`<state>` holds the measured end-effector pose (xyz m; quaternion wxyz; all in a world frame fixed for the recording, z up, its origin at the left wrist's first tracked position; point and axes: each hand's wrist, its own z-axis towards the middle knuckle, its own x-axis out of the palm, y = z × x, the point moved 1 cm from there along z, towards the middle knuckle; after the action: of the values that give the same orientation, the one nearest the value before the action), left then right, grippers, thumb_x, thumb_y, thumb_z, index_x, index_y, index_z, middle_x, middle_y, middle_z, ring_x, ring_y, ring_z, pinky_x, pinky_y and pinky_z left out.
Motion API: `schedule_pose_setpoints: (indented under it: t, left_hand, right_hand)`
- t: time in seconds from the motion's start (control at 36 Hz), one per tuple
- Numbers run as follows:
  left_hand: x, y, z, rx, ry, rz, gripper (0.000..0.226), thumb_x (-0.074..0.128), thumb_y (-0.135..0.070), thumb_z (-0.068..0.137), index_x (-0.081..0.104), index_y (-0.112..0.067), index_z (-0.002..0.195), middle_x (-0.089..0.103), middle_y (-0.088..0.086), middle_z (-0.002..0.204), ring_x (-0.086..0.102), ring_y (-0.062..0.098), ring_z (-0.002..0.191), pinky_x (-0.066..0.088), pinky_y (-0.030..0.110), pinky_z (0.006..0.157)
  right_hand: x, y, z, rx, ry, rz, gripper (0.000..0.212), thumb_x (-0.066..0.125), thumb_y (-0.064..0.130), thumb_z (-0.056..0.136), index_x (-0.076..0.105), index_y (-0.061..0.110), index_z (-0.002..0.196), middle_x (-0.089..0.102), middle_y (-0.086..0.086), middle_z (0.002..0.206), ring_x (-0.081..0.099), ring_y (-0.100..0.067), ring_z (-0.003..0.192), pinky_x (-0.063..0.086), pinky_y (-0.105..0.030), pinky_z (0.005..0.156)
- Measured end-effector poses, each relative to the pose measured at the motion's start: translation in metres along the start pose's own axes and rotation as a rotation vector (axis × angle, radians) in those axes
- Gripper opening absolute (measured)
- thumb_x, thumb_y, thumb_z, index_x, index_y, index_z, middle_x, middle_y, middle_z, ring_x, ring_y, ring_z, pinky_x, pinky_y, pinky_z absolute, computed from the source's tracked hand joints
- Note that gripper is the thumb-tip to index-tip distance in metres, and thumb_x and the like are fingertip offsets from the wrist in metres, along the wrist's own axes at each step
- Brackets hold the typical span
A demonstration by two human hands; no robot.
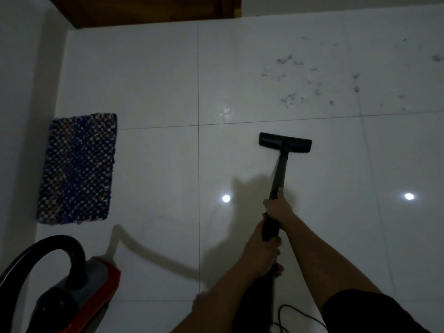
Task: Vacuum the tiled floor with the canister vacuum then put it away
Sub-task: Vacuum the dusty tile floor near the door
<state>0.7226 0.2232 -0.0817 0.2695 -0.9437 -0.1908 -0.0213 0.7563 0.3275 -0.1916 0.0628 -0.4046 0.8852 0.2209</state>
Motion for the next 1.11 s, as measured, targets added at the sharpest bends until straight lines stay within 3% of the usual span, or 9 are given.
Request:
schedule_pose_setpoints:
  t: [0.08, 0.28, 0.42, 0.5, 0.58, 0.72, 0.83, 0.92, 1.11]
  left_hand:
    - [0.005, -0.024, 0.015, -0.028, -0.008, -0.032, 0.045, 0.043, -0.016, 0.095, 0.034, -0.024, 0.139, 0.05, 0.011, 0.087, 0.049, 0.016, 0.054, 0.046, 0.022, 0.043]
    - [0.007, -0.071, 0.053, -0.015, -0.003, -0.086, 0.043, 0.044, -0.017, 0.095, 0.035, -0.027, 0.135, 0.049, 0.008, 0.077, 0.049, 0.015, 0.043, 0.044, 0.023, 0.04]
    - [-0.008, -0.113, 0.085, 0.018, -0.051, -0.109, 0.031, 0.045, -0.012, 0.094, 0.041, -0.023, 0.123, 0.047, 0.007, 0.07, 0.047, 0.013, 0.04, 0.044, 0.022, 0.036]
    - [-0.02, -0.14, 0.112, 0.021, -0.042, -0.118, 0.034, 0.044, -0.012, 0.095, 0.037, -0.02, 0.127, 0.046, 0.008, 0.07, 0.045, 0.013, 0.039, 0.042, 0.021, 0.035]
    - [-0.031, -0.17, 0.136, 0.031, -0.034, -0.125, 0.039, 0.045, -0.014, 0.095, 0.037, -0.017, 0.134, 0.048, 0.007, 0.07, 0.047, 0.012, 0.041, 0.044, 0.023, 0.038]
    - [-0.051, -0.225, 0.166, 0.0, -0.017, -0.113, 0.043, 0.046, -0.019, 0.095, 0.033, -0.03, 0.134, 0.052, 0.006, 0.077, 0.05, 0.012, 0.045, 0.047, 0.023, 0.041]
    - [-0.063, -0.267, 0.186, -0.008, -0.008, -0.122, 0.042, 0.043, -0.02, 0.097, 0.032, -0.029, 0.137, 0.05, 0.007, 0.079, 0.048, 0.013, 0.044, 0.044, 0.02, 0.038]
    - [-0.066, -0.291, 0.2, -0.007, -0.013, -0.113, 0.044, 0.044, -0.02, 0.097, 0.032, -0.031, 0.137, 0.05, 0.008, 0.08, 0.049, 0.013, 0.045, 0.044, 0.019, 0.038]
    - [-0.064, -0.329, 0.236, -0.024, -0.012, -0.073, 0.048, 0.043, -0.021, 0.096, 0.029, -0.033, 0.141, 0.054, 0.002, 0.078, 0.05, 0.016, 0.048, 0.046, 0.027, 0.048]
  right_hand:
    - [-0.017, 0.023, 0.016, -0.004, 0.009, -0.009, 0.078, 0.047, 0.014, 0.094, -0.003, 0.032, 0.151, 0.054, -0.027, 0.124, 0.055, -0.023, 0.059, 0.048, -0.03, 0.052]
    - [-0.044, 0.07, 0.051, 0.005, 0.047, -0.016, 0.089, 0.052, 0.008, 0.088, -0.005, 0.034, 0.151, 0.053, -0.027, 0.123, 0.061, -0.033, 0.078, 0.056, -0.042, 0.08]
    - [-0.046, 0.118, 0.08, -0.004, 0.064, -0.018, 0.096, 0.055, 0.006, 0.084, -0.008, 0.036, 0.15, 0.056, -0.028, 0.12, 0.064, -0.036, 0.088, 0.056, -0.045, 0.084]
    - [-0.05, 0.155, 0.102, -0.013, 0.072, -0.061, 0.096, 0.054, 0.007, 0.085, -0.01, 0.035, 0.149, 0.055, -0.027, 0.121, 0.064, -0.04, 0.1, 0.055, -0.048, 0.088]
    - [-0.058, 0.192, 0.122, -0.016, 0.076, -0.083, 0.094, 0.052, 0.005, 0.087, -0.011, 0.033, 0.15, 0.054, -0.026, 0.122, 0.063, -0.036, 0.091, 0.055, -0.042, 0.082]
    - [-0.068, 0.254, 0.15, -0.002, 0.077, -0.11, 0.094, 0.053, 0.006, 0.087, -0.011, 0.034, 0.15, 0.054, -0.025, 0.121, 0.063, -0.037, 0.088, 0.055, -0.048, 0.084]
    - [-0.078, 0.295, 0.169, 0.001, 0.094, -0.074, 0.093, 0.052, 0.004, 0.089, -0.011, 0.033, 0.15, 0.054, -0.024, 0.119, 0.061, -0.033, 0.081, 0.054, -0.038, 0.065]
    - [-0.086, 0.317, 0.182, -0.003, 0.089, -0.087, 0.093, 0.052, 0.005, 0.088, -0.011, 0.034, 0.15, 0.055, -0.02, 0.113, 0.061, -0.031, 0.079, 0.053, -0.037, 0.066]
    - [-0.111, 0.359, 0.206, -0.001, 0.099, -0.073, 0.093, 0.052, 0.003, 0.09, -0.011, 0.036, 0.149, 0.054, -0.019, 0.11, 0.057, -0.025, 0.065, 0.048, -0.031, 0.051]
